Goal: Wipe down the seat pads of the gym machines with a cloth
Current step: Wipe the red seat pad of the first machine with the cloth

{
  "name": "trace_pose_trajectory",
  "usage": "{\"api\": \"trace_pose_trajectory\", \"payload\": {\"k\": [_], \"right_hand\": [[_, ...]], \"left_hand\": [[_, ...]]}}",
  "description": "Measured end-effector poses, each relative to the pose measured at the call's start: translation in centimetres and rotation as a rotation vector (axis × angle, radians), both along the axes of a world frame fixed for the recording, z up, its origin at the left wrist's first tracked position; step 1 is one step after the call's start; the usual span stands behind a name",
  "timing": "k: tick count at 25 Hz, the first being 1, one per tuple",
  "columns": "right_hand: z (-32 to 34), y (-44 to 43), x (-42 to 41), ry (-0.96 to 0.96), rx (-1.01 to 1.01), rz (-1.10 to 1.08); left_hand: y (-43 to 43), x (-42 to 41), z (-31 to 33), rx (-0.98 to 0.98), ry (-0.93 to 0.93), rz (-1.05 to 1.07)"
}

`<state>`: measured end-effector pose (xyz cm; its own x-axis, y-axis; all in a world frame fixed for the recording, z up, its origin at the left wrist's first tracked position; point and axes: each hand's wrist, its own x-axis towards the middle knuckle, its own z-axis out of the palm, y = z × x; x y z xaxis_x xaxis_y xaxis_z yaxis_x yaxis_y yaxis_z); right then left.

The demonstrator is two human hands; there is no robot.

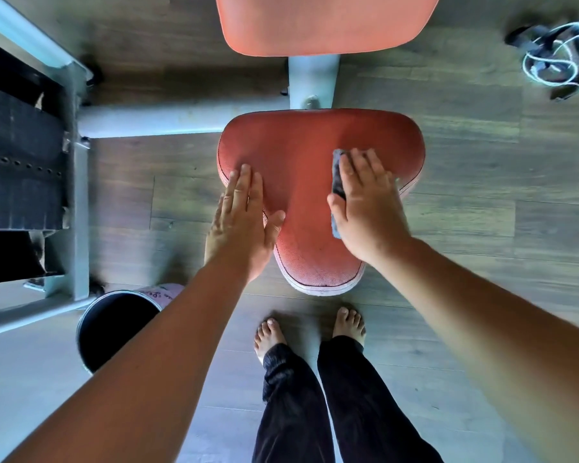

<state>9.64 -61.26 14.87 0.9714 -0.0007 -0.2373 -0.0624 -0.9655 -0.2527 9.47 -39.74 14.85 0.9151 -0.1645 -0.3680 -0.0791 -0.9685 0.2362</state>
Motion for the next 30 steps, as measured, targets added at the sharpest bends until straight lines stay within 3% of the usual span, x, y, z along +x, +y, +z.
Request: {"api": "trace_pose_trajectory", "payload": {"k": [2,4,8,10,14,19,30], "right_hand": [[0.3,0.7,-2.4,0.012,0.048,0.151],[-0.4,0.4,1.7,0.021,0.02,0.228],[-1.2,0.9,10.3,0.131,-0.093,0.086],[-0.7,1.8,7.4,0.087,-0.033,0.097],[0.2,-1.0,-1.9,-0.008,0.124,0.373],[-1.0,-5.4,4.4,0.063,-0.088,0.131],[-1.3,-5.2,5.4,0.009,-0.043,0.129]], "left_hand": [[-0.1,-0.1,-0.3,-0.007,-0.014,0.008],[-0.1,-0.1,-0.4,0.003,-0.014,0.016],[-0.2,-0.1,-0.1,0.048,-0.001,0.007],[-0.3,0.0,0.0,0.041,-0.008,0.003],[-1.2,-0.2,0.7,0.017,-0.019,0.05],[-5.6,1.9,0.9,-0.083,-0.053,-0.045],[-7.6,2.8,-2.1,-0.078,-0.149,-0.101]]}}
